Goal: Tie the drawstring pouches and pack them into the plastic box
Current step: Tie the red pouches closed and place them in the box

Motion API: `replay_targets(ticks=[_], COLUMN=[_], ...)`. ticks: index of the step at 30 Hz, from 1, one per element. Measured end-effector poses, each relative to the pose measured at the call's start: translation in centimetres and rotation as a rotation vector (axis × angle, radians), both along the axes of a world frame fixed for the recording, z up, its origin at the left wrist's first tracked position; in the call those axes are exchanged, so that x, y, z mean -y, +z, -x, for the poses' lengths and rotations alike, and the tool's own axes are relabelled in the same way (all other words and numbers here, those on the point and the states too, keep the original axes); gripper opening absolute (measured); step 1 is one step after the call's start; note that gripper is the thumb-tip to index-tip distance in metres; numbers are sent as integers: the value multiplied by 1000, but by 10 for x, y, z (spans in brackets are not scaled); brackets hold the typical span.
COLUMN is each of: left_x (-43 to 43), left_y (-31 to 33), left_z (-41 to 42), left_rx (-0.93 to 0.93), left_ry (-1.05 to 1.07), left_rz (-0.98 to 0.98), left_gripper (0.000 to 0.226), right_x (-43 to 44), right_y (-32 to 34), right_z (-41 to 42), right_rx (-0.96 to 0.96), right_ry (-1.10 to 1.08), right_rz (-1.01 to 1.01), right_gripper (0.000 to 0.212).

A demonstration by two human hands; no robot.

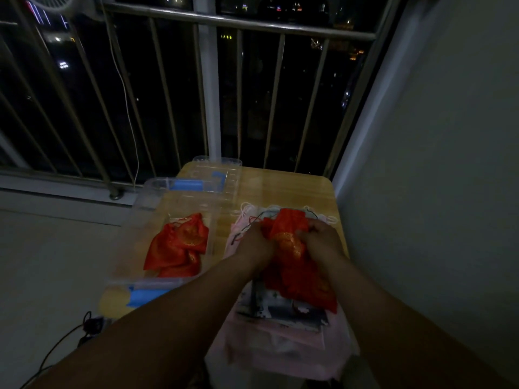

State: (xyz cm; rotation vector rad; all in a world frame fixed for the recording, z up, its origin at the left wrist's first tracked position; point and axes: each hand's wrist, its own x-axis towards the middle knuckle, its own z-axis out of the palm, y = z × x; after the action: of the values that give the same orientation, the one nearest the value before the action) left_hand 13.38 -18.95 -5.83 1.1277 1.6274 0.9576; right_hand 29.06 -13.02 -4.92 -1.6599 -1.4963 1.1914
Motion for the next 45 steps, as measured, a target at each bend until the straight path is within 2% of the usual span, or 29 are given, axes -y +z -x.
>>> replay_targets(ticks=[3,7,9,13,16,20,24,29,32,36,45], left_x=[5,12,17,30,45,63,76,91,96,107,107], left_y=[27,61,76,85,80,82,97,102,104,113,105], left_z=[-1,3,5,1,-6,-16,-22,-27,-28,-28,-17], left_rx=[126,326,427,509,547,743,877,893,925,972,978], left_ry=[66,119,123,179,181,226,237,307,316,289,409], left_rz=[20,-72,-79,-99,-76,-46,-57,-11,-17,26,-14], left_gripper=[12,34,38,30,23,30,33,34,36,40,26], right_x=[1,9,16,37,52,63,74,87,93,102,111], right_y=[17,43,49,45,49,47,47,51,54,62,71], right_z=[6,8,5,-4,-4,-4,-7,-8,-7,-9,-9], right_rx=[-186,-402,-467,-568,-688,-711,-774,-874,-874,-857,-790], right_ry=[24,90,121,149,64,-62,-64,-102,-129,-111,-131], right_rz=[-66,-59,-19,80,132,180,218,277,327,363,299], right_gripper=[14,21,23,24,27,17,21,29,39,42,29])
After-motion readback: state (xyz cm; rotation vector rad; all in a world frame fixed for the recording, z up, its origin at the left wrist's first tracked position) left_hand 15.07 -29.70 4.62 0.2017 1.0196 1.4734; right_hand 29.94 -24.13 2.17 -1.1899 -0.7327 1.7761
